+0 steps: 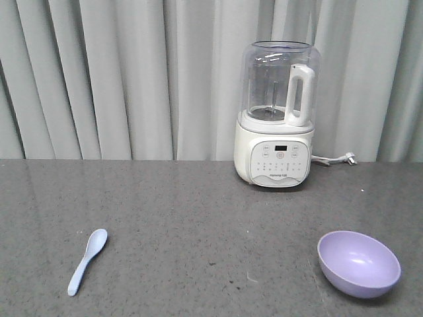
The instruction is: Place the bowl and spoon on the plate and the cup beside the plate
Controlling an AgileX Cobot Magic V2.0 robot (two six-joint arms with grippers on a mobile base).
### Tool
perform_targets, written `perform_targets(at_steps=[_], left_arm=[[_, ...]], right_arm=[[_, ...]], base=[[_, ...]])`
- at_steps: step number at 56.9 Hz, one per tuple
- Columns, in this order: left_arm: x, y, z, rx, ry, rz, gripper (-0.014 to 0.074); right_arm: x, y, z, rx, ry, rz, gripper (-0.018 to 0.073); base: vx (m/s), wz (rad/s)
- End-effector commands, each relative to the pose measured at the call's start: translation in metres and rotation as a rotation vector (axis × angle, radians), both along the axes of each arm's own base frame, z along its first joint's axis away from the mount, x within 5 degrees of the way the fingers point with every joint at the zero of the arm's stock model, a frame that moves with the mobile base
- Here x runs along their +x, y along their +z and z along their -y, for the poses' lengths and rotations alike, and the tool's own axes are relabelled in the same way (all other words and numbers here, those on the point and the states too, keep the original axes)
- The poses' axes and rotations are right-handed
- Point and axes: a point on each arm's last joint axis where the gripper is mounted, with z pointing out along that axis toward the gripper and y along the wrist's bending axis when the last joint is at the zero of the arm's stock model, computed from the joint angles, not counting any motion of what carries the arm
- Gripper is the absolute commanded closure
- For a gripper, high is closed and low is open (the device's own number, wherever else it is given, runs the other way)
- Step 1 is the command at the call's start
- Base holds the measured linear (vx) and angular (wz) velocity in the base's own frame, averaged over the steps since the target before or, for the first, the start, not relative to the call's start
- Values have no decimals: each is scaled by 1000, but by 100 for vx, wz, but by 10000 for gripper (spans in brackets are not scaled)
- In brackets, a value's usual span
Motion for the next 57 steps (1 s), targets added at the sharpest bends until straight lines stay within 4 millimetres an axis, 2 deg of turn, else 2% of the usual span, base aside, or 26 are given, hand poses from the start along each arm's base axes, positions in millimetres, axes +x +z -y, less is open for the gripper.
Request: perform_targets(at_steps=[1, 24, 57], left_arm=[[-2, 16, 0, -15, 4, 107, 600], [-2, 16, 0, -15, 4, 107, 600], [-2, 16, 0, -15, 4, 107, 600]], right_arm=[[0, 7, 1, -18, -8, 82, 568], [0, 7, 1, -18, -8, 82, 568], [0, 7, 1, -18, -8, 82, 568]], base=[[37, 3], [26, -2], [2, -1]])
